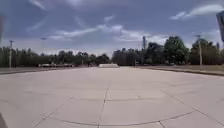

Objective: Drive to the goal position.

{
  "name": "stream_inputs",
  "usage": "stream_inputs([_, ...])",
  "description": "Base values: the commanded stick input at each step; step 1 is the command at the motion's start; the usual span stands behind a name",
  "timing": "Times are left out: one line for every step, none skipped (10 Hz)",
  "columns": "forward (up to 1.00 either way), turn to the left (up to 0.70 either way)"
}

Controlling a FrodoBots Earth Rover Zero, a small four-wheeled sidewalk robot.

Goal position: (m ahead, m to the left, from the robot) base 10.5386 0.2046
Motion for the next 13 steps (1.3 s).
stream_inputs([0.60, 0.00])
stream_inputs([0.60, 0.00])
stream_inputs([0.60, 0.00])
stream_inputs([0.60, 0.00])
stream_inputs([0.60, 0.00])
stream_inputs([0.60, 0.00])
stream_inputs([0.64, 0.00])
stream_inputs([0.66, 0.00])
stream_inputs([0.66, 0.00])
stream_inputs([0.66, 0.00])
stream_inputs([0.66, 0.00])
stream_inputs([0.66, 0.00])
stream_inputs([0.66, 0.00])
